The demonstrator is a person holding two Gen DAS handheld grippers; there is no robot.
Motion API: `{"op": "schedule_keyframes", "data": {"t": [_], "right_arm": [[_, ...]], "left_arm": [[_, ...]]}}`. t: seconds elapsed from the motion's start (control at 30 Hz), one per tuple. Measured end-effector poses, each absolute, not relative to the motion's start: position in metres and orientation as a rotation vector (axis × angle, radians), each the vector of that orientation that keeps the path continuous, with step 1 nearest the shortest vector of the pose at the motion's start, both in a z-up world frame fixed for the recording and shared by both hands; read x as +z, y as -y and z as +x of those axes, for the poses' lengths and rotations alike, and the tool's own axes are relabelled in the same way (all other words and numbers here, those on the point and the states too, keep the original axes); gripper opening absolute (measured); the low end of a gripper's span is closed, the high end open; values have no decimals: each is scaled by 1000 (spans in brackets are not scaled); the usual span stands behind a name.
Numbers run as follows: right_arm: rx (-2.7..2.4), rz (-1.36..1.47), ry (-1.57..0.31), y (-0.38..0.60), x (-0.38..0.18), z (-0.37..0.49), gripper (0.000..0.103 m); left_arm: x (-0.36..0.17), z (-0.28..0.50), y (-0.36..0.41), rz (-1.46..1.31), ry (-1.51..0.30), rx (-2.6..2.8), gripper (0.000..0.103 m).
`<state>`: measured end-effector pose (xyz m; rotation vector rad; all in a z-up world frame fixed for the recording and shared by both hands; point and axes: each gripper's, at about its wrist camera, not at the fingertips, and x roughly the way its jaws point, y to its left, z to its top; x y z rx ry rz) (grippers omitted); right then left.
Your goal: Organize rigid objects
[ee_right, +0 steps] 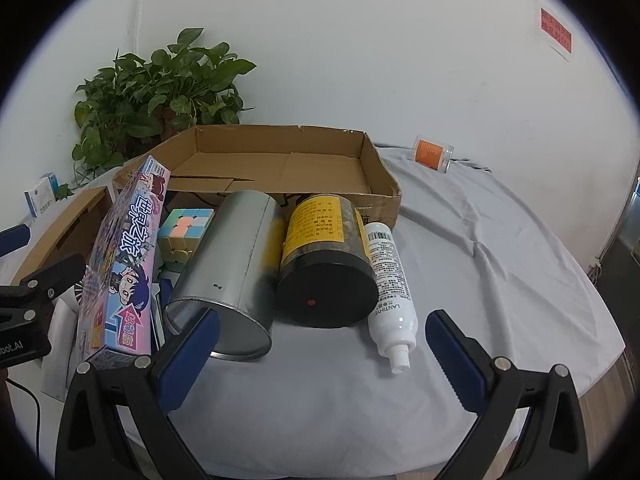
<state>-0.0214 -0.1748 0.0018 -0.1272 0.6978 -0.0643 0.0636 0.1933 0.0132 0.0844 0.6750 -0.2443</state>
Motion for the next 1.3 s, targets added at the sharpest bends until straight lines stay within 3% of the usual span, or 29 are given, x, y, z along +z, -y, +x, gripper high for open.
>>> {"op": "schedule_keyframes", "data": {"t": [0.1, 0.43, 0.63, 1.3], "right_arm": [[-72, -137, -698, 175, 1, -21, 102], [-62, -146, -701, 173, 2, -22, 102], [-56, -148, -702, 172, 2, -23, 102], [-39, -157, -694, 169, 2, -22, 102]], "left_arm": [[10, 33, -123, 106, -657, -173, 103], [36, 13, -117, 132, -671, -145, 103], [22, -16, -23, 109, -668, -58, 103], [22, -16, -8, 92, -692, -38, 103]]}}
